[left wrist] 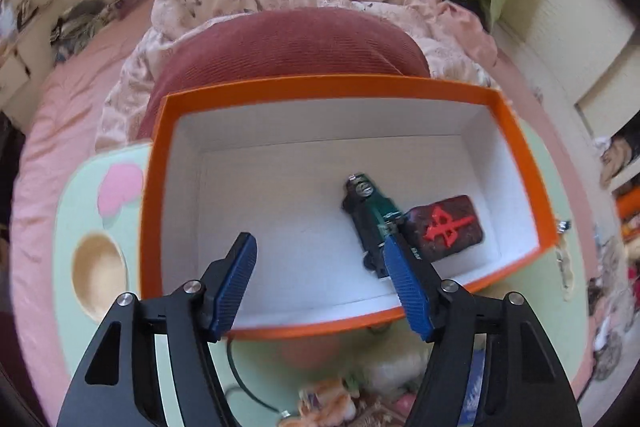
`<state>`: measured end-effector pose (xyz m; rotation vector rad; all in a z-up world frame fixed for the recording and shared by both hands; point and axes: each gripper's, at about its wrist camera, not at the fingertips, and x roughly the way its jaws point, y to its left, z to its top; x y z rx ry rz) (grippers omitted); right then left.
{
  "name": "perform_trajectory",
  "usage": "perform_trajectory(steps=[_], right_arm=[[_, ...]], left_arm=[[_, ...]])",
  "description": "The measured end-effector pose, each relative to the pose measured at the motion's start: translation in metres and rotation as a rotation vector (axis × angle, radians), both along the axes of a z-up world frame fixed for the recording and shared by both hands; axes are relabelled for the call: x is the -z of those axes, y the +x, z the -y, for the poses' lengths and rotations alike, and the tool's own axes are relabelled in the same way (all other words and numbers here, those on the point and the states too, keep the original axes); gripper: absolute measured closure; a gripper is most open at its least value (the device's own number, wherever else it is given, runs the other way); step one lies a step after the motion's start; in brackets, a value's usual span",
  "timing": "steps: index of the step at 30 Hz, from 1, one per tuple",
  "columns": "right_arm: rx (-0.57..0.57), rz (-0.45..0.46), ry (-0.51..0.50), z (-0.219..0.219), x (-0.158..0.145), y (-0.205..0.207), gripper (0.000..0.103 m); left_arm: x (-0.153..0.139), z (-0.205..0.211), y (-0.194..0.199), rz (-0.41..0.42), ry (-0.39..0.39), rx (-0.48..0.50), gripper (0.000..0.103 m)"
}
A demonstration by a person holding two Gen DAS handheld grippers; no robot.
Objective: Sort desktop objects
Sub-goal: 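Reach into the orange box and grasp the dark red block with the left gripper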
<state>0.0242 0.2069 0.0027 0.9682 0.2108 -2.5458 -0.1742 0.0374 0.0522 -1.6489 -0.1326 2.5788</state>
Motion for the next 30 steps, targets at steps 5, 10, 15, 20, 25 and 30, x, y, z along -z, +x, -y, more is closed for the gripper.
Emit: perform_trajectory(steps=[5,10,15,20,25,30], right_arm=[[0.001,-0.001,0.004,0.003,-0.001,0.0,0.0],[0.0,-0.001,0.002,0.004,-0.001,0.0,0.0],[-0.001,-0.001,0.001,0.004,-0.001,0.0,0.0],[0.0,0.0,-0.003,0.002,0.0,-0.001,0.0],[-0.002,0.001,-0.004,0.002,0.0,-0.002,0.0],[-0.003,0.001,-0.005,0.002,-0.001,0.0,0.0]], left_arm=[[-0.011,0.0,0.005,-0.023,0.022,0.008,0.036],[-0.035,-0.024,-0.004,-0.013,0.174,0.03,0.036],[-0.002,-0.069,-0.03,0.175,0.031,0.052,0.037],[0.006,-0.074,-0.033,0.128,0.013,0.038,0.049],[0.006,-0.07,-0.031,0.101,0.019,0.033,0.049],[0.007,-0.069,-0.027,0.077,0.026,0.037,0.051]])
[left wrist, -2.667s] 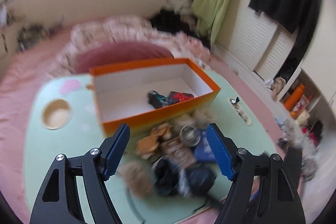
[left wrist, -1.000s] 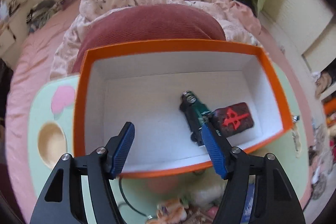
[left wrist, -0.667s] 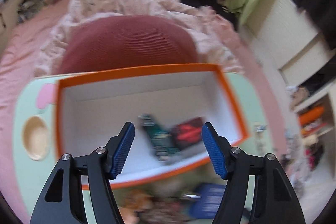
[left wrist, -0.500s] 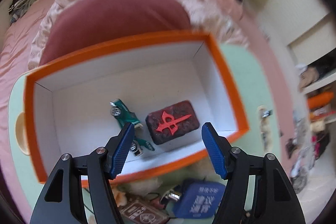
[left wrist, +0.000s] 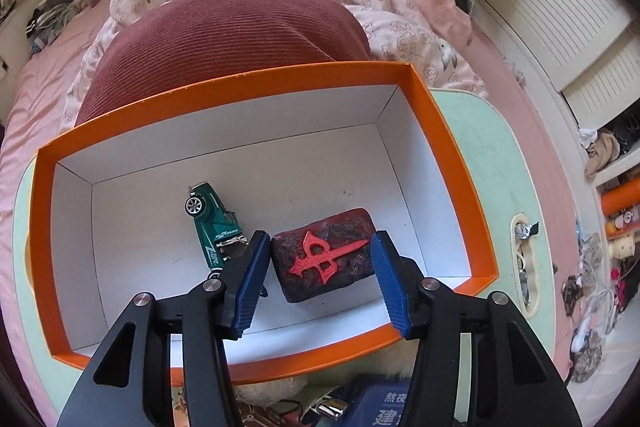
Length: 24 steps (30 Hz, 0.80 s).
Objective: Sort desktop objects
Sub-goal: 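Reach into the orange box and grasp the dark red block with the left gripper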
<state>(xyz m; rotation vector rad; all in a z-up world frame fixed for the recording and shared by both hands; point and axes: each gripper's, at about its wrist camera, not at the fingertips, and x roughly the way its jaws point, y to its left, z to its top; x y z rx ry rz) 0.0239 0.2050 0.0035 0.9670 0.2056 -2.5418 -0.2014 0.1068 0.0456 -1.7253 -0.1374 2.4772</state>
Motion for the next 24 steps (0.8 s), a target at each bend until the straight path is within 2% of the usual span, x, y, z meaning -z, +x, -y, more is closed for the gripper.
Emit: perform_trajectory(steps=[3,5,8,9,11,12,13,17,20,24], right_arm=[[0.0,0.0,0.0,0.0,0.0,0.0,0.0],[0.0,0.0,0.0,-0.001,0.0,0.0,0.0],[0.0,-0.001,0.0,0.001,0.0,0.001,0.0],[-0.001,0.0,0.0,0.0,0.0,0.001,0.0],[-0.001,0.0,0.0,-0.001,0.001,0.001,0.0],[-0.001,0.0,0.0,-0.001,0.001,0.001,0.0],[-0.001,0.0,0.0,0.0,0.001,0.001,0.0],[-0.001,-0.001,-0.001,0.0,0.0,0.002,0.0],[-0.001,0.001,-0.003,-0.002,0.001,-0.002,0.0],[-0.003,-0.001,-0.002,-0.001,0.001,-0.002,0.0]], left_arm=[[-0.005,0.005,0.002,-0.014,0.005,-0.005,0.071],[-0.006,0.007,0.001,-0.007,0.002,0.001,0.076],[-0.005,0.008,-0.001,0.015,0.011,0.003,0.076],[-0.005,0.009,-0.002,0.025,0.028,-0.012,0.074],[-0.003,0.011,-0.008,0.074,0.072,-0.051,0.059],[0.001,0.008,-0.013,0.119,0.104,-0.057,0.047],[0.004,0.006,-0.016,0.142,0.118,-0.056,0.041],[0.019,-0.013,-0.026,0.226,0.1,-0.051,0.036],[0.021,-0.025,-0.03,0.184,0.035,-0.055,0.034],[0.02,-0.027,-0.03,0.171,0.008,-0.048,0.039]])
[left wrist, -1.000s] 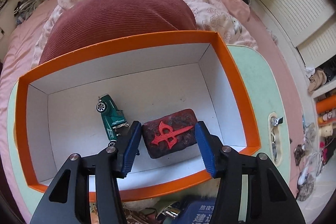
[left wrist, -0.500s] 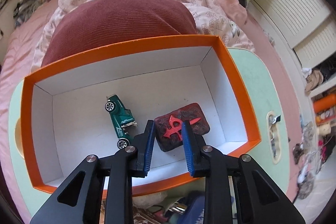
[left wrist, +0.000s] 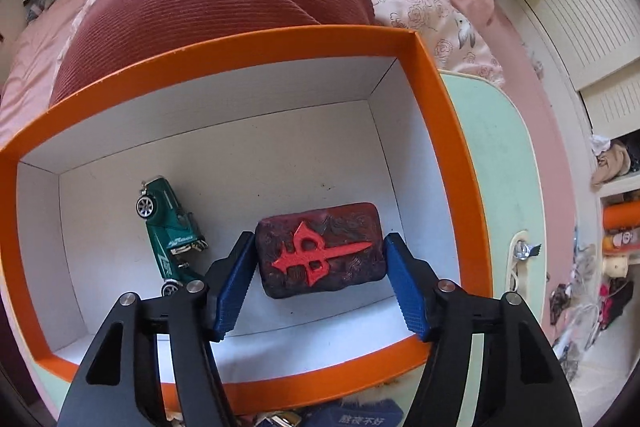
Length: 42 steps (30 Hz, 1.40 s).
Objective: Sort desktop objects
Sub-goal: 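Reach into the orange box and grasp the dark red block with the left gripper, then set the dark red block in front of the black cloth and open the left gripper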
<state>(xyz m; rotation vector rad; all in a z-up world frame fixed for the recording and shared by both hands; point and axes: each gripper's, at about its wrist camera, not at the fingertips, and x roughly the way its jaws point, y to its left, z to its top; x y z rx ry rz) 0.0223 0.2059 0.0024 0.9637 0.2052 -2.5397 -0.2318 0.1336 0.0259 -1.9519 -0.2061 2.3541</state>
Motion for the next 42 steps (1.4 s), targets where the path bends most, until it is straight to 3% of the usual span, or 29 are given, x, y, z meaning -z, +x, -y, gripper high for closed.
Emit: perform_trajectory(steps=[8,11,15,17,19,23,26,28,33,37,42], right_arm=[[0.0,0.0,-0.001,0.0,0.001,0.0,0.0],[0.0,0.0,-0.001,0.0,0.001,0.001,0.0],[0.0,-0.001,0.0,0.0,0.001,0.0,0.0],[-0.001,0.0,0.0,0.0,0.001,0.0,0.0],[-0.001,0.0,-0.001,0.0,0.001,-0.001,0.0],[0.0,0.0,0.002,-0.001,0.001,-0.001,0.0],[0.002,0.001,0.004,-0.003,0.0,-0.003,0.0],[0.002,0.001,0.004,-0.003,0.0,-0.005,0.0],[0.002,0.0,0.004,-0.004,0.001,-0.005,0.0],[0.001,0.0,0.003,-0.003,0.001,-0.003,0.0],[0.002,0.0,0.004,-0.003,0.001,-0.004,0.0]], left_arm=[[-0.011,0.035,0.022,-0.087,0.135,0.011,0.039],[-0.044,0.059,0.042,-0.201,0.182,0.003,0.039],[-0.097,0.096,0.109,-0.438,0.29,0.003,0.039],[-0.106,0.111,0.15,-0.513,0.39,0.054,0.039],[-0.1,0.127,0.192,-0.55,0.44,0.086,0.039],[-0.06,0.162,0.258,-0.531,0.415,0.061,0.039],[-0.029,0.168,0.279,-0.484,0.416,0.046,0.039],[-0.013,0.158,0.29,-0.464,0.36,0.079,0.039],[0.002,0.119,0.275,-0.458,0.252,0.142,0.039],[0.001,0.114,0.256,-0.487,0.284,0.121,0.039],[0.002,0.122,0.273,-0.522,0.307,0.1,0.035]])
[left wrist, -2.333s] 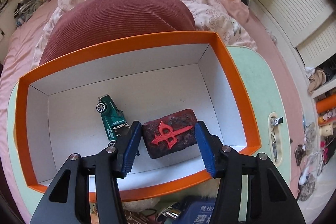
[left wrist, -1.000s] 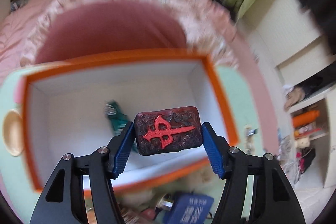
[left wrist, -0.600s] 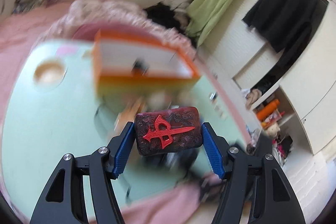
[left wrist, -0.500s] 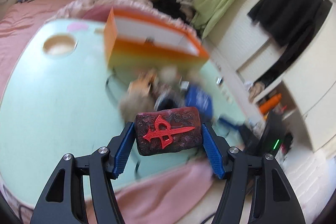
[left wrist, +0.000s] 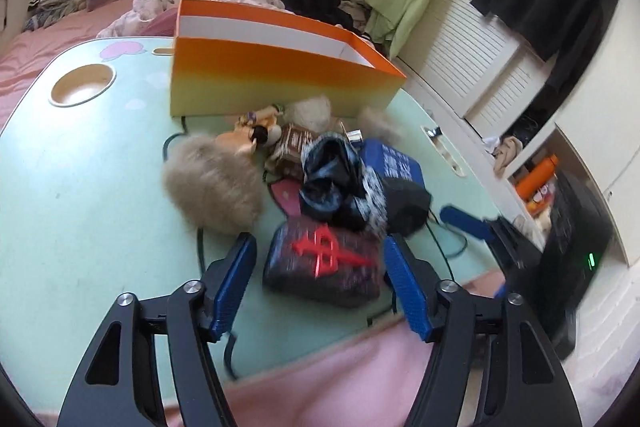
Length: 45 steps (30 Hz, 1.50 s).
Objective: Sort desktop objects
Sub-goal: 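Set the dark red block in front of the black cloth and open the left gripper, then reach into the orange box and grasp the green toy car with the right gripper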
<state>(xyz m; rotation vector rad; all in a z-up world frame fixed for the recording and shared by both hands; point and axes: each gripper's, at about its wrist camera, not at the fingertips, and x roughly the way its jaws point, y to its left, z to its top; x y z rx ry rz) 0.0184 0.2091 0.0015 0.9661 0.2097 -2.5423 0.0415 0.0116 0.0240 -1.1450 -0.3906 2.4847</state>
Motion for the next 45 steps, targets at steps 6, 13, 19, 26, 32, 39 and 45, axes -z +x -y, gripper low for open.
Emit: perform_trajectory(steps=[6,13,19,26,32,39,45], right_arm=[[-0.001,0.0,-0.001,-0.001,0.0,0.001,0.0],[-0.002,-0.002,0.0,-0.001,0.001,0.003,0.0],[0.001,-0.004,0.0,-0.003,0.001,0.003,0.0],[-0.043,-0.041,-0.013,-0.004,-0.022,0.012,0.043],[-0.04,-0.218,0.022,0.044,-0.117,-0.04,0.039],[-0.019,0.164,0.004,0.097,-0.1,-0.174,0.036],[0.085,0.382,0.192,0.117,-0.051,-0.245,0.036]], left_arm=[[-0.001,-0.004,0.043,-0.117,-0.181,-0.062,0.021],[0.022,-0.018,0.029,-0.195,-0.403,-0.141,0.0],[0.024,-0.005,0.019,-0.19,-0.365,-0.147,0.0],[0.026,-0.007,0.022,-0.197,-0.363,-0.144,0.0],[0.027,-0.008,0.026,-0.199,-0.367,-0.14,0.0],[0.027,-0.008,0.028,-0.206,-0.364,-0.136,0.0],[0.027,-0.007,0.03,-0.213,-0.36,-0.132,0.0]])
